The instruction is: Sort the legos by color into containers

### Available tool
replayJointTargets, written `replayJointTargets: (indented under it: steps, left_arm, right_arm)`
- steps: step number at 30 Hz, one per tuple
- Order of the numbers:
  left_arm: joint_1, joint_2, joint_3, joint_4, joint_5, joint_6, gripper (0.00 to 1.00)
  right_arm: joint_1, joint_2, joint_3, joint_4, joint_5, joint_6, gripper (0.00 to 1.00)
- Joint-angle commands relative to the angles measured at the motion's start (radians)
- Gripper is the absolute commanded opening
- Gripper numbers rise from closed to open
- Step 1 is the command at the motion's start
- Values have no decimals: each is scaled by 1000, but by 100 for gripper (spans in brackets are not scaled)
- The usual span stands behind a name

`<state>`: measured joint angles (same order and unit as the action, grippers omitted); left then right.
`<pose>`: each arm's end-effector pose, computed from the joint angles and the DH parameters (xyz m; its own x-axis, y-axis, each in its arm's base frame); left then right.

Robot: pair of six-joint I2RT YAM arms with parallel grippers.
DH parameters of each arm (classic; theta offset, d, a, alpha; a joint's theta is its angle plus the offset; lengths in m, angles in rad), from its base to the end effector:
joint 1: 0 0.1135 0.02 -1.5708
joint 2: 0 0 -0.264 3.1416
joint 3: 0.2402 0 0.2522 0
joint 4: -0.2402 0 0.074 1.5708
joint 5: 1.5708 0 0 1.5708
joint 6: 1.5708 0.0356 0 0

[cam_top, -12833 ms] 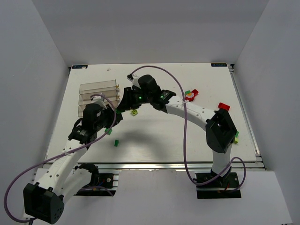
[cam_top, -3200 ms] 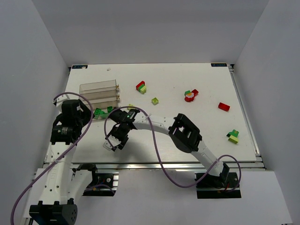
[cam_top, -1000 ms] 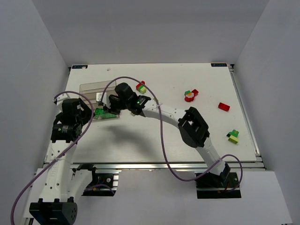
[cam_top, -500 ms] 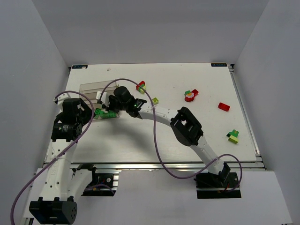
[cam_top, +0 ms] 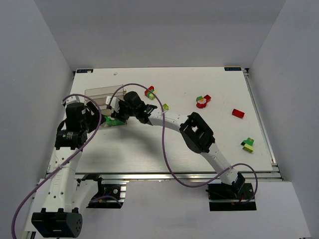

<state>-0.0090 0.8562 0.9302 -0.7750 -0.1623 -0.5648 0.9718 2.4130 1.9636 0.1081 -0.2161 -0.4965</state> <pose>0.1703 0.0042 0.3205 -0.4835 -0.5239 -0.7013 -0.4420 0.8376 -0.3210 0.3129 0.4719 0.2005 0.2726 -0.4259 -0.8627 -0.8993 0.2058 -0.3858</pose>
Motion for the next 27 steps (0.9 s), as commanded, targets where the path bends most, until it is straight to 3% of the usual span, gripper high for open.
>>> replayJointTargets:
  steps: [1, 4, 9, 11, 15, 17, 19, 22, 27]
  left_arm:
    - [7, -11, -4, 97, 134, 19, 88]
    - [7, -5, -25, 210, 300, 22, 88]
    - [7, 75, -91, 396, 512, -61, 82]
    - [7, 110, -99, 470, 561, -84, 78]
    - [-35, 181, -76, 517, 558, -102, 77]
    - [-61, 217, -67, 542, 547, -116, 77]
    - [-115, 241, -68, 577, 515, -133, 76]
    - [-203, 254, -86, 621, 454, -162, 77]
    - [-296, 270, -110, 674, 391, -228, 78]
  right_arm:
    - [-21, -110, -15, 47, -34, 29, 61]
    - [-31, -197, -49, -30, 1, 12, 89]
    - [-114, -412, -265, -99, -127, 94, 90]
    - [-171, -517, -330, -149, -153, 148, 89]
    - [-278, -731, -565, -212, -187, 162, 73]
    - [-358, -791, -621, -301, -195, 142, 61]
    - [-451, -873, -693, -359, -197, 141, 55]
    - [-577, -956, -758, -488, -186, 127, 54]
    - [-722, -1069, -839, -642, -83, 112, 62]
